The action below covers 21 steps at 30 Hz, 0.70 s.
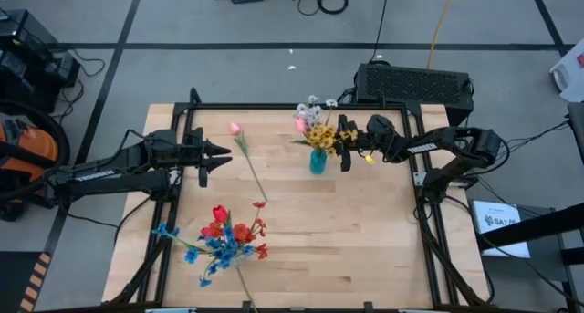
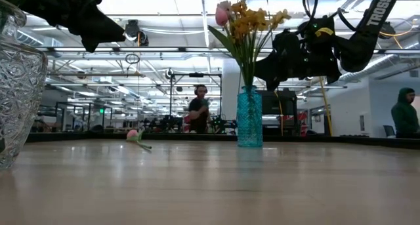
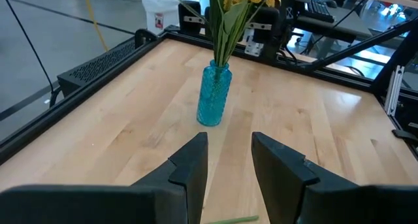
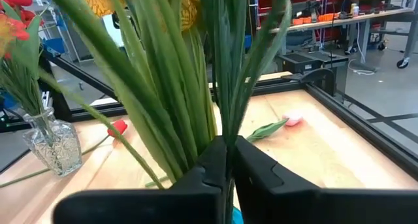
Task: Sort flowers into vase by color
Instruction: Put the white flowers into the blue vase
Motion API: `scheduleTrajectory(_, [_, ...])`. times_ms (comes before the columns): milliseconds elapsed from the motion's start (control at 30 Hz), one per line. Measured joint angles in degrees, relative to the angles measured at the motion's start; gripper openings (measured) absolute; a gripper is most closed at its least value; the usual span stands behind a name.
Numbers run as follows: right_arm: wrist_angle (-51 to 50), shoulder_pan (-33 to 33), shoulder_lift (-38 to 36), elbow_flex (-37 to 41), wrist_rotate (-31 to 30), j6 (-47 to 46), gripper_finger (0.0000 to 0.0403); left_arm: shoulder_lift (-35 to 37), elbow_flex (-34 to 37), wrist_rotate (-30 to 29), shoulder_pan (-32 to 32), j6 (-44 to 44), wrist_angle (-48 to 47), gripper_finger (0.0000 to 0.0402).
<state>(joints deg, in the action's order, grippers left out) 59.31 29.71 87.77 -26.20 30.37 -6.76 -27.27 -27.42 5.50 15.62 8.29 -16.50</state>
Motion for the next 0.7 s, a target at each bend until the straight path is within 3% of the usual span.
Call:
scheduleTrajectory(367, [-4.66, 0.04, -1.13, -0.02, -0.35, 0.41, 0.0092, 0.00, 0.00, 0.00, 0.00, 0.02, -0.10, 0.0125])
scheduleTrajectory(700, [-20.79, 1.06, -12.52, -0.02, -0.76, 3.40, 0.0121, 0.00, 0.00, 0.00, 0.00, 0.02, -0.80, 0.0125])
